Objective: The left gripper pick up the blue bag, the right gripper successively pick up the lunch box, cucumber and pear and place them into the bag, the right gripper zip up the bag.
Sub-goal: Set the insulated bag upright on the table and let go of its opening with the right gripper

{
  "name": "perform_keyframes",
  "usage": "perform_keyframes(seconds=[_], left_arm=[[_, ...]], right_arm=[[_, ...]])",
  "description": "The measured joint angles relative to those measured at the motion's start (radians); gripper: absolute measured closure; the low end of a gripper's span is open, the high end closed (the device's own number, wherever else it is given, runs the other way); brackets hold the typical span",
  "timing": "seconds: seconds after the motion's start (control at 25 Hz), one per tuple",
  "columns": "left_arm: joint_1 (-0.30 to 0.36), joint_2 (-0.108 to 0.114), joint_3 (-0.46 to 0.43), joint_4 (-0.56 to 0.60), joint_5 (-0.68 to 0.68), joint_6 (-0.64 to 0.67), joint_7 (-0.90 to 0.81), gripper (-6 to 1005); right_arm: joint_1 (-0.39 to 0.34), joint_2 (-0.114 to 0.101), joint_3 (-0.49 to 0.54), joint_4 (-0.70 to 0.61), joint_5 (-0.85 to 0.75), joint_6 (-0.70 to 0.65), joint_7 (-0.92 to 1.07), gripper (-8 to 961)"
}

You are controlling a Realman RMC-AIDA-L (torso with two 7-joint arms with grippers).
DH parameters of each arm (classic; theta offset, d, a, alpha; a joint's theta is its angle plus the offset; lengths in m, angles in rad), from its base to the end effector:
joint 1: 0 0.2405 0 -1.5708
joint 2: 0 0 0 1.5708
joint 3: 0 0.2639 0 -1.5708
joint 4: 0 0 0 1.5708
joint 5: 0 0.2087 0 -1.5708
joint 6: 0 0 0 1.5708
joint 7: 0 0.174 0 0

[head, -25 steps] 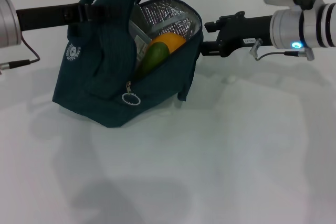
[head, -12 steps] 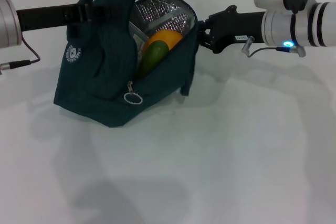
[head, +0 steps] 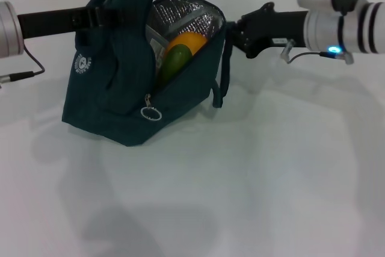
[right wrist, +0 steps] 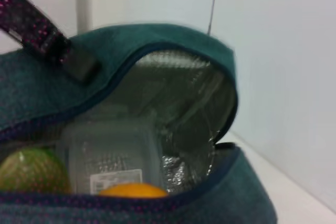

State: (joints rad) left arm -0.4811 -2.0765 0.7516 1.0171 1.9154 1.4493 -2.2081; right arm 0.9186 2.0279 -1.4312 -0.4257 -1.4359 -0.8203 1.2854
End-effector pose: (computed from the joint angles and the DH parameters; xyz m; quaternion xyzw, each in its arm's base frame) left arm -0.2339 0.3830 0.0383 -0.8207 -0.4620 -0.2901 0.1700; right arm 0.1418 0.4606 -0.0977 -0.9596 0.0784 0.1410 0.2306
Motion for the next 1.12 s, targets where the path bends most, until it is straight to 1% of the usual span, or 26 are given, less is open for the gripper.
perform_keyframes(seconds=[0.08, 0.12, 0.16, 0.24, 0.32, 0.36, 0.4, 0.44, 0.48, 0.52, 0.68, 0.72, 0.8, 1.0, 1.12], left_arm=[[0.001, -0.003, 0.000, 0.003, -0.001, 0.002, -0.003, 950], [0.001, -0.005, 0.003, 0.005, -0.006, 0.005, -0.004, 950], [0.001, -0.006, 0.007, 0.007, -0.015, 0.009, -0.005, 950], [0.002, -0.007, 0.026, 0.014, -0.042, 0.022, -0.005, 950], [0.009, -0.008, 0.057, 0.029, -0.069, 0.033, -0.005, 950], [0.016, -0.009, 0.089, 0.043, -0.085, 0.035, -0.005, 950], [0.020, -0.010, 0.114, 0.051, -0.097, 0.036, -0.005, 950], [0.025, -0.011, 0.141, 0.055, -0.110, 0.036, -0.006, 950], [0.029, -0.012, 0.178, 0.058, -0.132, 0.035, -0.008, 950], [0.033, -0.013, 0.213, 0.059, -0.155, 0.032, -0.010, 950], [0.041, -0.014, 0.300, 0.059, -0.215, 0.009, -0.007, 950], [0.044, -0.014, 0.318, 0.059, -0.226, -0.001, -0.005, 950], [0.052, -0.014, 0.353, 0.057, -0.244, -0.027, -0.001, 950], [0.070, -0.015, 0.451, 0.054, -0.266, -0.091, 0.003, 950], [0.077, -0.017, 0.536, 0.054, -0.299, -0.138, 0.017, 950]], right_arm=[[-0.059, -0.001, 0.002, -0.081, 0.000, -0.006, 0.003, 878], [-0.101, -0.001, 0.003, -0.141, 0.000, -0.013, 0.007, 880], [-0.124, -0.003, 0.005, -0.175, 0.000, -0.018, 0.009, 881], [-0.203, -0.009, 0.010, -0.290, 0.000, -0.038, 0.029, 884], [-0.251, -0.013, 0.014, -0.370, 0.000, -0.052, 0.054, 884], [-0.283, -0.017, 0.023, -0.419, 0.000, -0.065, 0.070, 884], [-0.321, -0.019, 0.048, -0.469, -0.001, -0.103, 0.086, 884], [-0.339, -0.019, 0.077, -0.492, -0.002, -0.138, 0.093, 884], [-0.339, -0.019, 0.077, -0.492, -0.002, -0.138, 0.093, 884], [-0.367, -0.019, 0.130, -0.518, -0.004, -0.207, 0.111, 883], [-0.388, -0.019, 0.170, -0.533, -0.004, -0.259, 0.129, 883], [-0.410, -0.021, 0.206, -0.550, -0.009, -0.311, 0.143, 883], [-0.418, -0.025, 0.217, -0.562, -0.012, -0.329, 0.147, 884], [-0.432, -0.054, 0.223, -0.584, -0.014, -0.352, 0.190, 886], [-0.434, -0.063, 0.240, -0.583, -0.015, -0.368, 0.208, 886]])
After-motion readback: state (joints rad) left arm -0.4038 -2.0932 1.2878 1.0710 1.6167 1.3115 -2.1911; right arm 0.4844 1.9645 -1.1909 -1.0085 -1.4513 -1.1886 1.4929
